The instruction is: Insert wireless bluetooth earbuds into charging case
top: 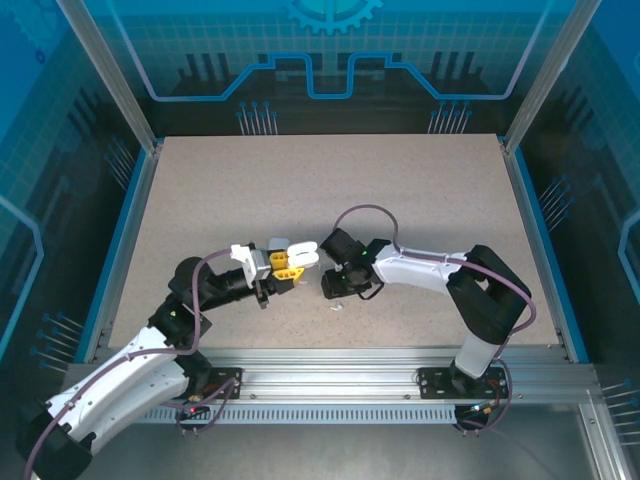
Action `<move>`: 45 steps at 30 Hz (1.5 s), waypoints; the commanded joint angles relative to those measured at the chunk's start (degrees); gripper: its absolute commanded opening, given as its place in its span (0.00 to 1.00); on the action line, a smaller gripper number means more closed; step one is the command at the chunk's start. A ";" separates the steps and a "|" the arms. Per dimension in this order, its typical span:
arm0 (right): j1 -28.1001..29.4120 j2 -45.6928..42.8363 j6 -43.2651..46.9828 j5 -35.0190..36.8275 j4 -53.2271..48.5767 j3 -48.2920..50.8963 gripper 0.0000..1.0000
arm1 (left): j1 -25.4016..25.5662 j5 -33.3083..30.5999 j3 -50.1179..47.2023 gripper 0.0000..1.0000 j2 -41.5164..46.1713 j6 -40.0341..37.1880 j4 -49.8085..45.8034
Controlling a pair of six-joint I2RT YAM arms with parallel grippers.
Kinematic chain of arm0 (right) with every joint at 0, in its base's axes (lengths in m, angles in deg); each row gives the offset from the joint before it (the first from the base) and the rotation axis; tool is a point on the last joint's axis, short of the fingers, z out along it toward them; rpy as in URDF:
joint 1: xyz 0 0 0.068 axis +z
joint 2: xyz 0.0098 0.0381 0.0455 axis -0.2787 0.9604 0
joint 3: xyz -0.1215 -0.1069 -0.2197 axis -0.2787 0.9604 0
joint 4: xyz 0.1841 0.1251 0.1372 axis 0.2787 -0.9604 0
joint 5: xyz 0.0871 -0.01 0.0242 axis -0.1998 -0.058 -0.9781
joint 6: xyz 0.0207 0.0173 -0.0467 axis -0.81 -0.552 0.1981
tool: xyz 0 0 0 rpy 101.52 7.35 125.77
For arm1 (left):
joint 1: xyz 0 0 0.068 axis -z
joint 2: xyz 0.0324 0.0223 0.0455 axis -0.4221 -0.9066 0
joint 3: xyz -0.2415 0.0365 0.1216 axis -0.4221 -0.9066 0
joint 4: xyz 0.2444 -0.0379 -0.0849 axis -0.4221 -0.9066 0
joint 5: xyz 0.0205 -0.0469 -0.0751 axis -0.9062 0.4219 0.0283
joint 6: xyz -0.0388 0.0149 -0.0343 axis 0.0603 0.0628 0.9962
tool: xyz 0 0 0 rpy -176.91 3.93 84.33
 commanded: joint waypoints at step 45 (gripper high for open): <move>-0.99 8.46 2.39 -3.97 0.98 -1.85 0.28 | 0.40 -1.42 0.01 0.02 1.56 -1.60 -0.88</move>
